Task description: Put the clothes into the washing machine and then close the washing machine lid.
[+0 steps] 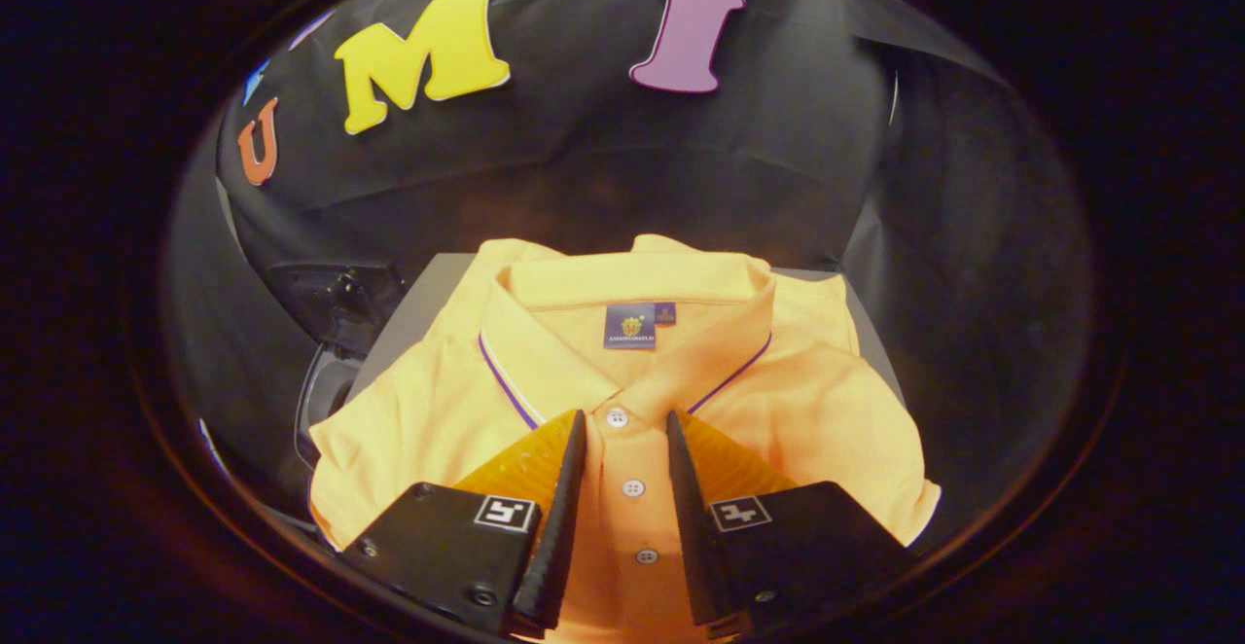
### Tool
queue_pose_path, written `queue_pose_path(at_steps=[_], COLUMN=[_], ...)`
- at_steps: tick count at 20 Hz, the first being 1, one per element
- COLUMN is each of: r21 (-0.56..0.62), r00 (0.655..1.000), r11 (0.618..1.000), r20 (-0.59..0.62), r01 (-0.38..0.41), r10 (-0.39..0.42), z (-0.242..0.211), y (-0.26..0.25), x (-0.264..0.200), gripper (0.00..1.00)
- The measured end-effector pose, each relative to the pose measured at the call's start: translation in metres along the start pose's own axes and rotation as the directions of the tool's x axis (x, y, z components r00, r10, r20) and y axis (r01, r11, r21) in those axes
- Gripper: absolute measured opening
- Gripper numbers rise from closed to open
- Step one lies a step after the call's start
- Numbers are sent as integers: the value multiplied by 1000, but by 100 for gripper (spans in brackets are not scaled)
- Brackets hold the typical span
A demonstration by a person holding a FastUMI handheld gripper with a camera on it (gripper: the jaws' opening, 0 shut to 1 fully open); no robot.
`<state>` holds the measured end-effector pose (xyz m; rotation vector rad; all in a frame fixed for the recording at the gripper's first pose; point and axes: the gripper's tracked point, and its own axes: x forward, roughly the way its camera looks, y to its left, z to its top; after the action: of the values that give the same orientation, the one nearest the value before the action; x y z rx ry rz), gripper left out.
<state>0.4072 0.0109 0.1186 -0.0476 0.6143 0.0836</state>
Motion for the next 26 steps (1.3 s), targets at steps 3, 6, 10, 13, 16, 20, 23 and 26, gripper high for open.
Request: queue_pose_path(at_steps=[3, 6, 10, 13, 16, 20, 23, 26], r21=[19, 35, 84, 117, 126, 136, 127, 98], r00=[1000, 999, 996, 991, 982, 962, 941, 917], r11=[1000, 999, 993, 989, 985, 974, 967, 962], r20=[8, 31, 60, 108, 162, 230, 289, 339], r01=[-5, -32, -78, -95, -122, -181, -220, -255], r10=[5, 31, 73, 82, 101, 147, 176, 208], z=[-1, 0, 3, 8, 15, 25, 40, 51], y=[6, 9, 16, 20, 31, 57, 78, 104], x=[-1, -2, -19, -37, -56, -92, -120, -152], gripper=[29, 11, 8, 7, 7, 7, 7, 7])
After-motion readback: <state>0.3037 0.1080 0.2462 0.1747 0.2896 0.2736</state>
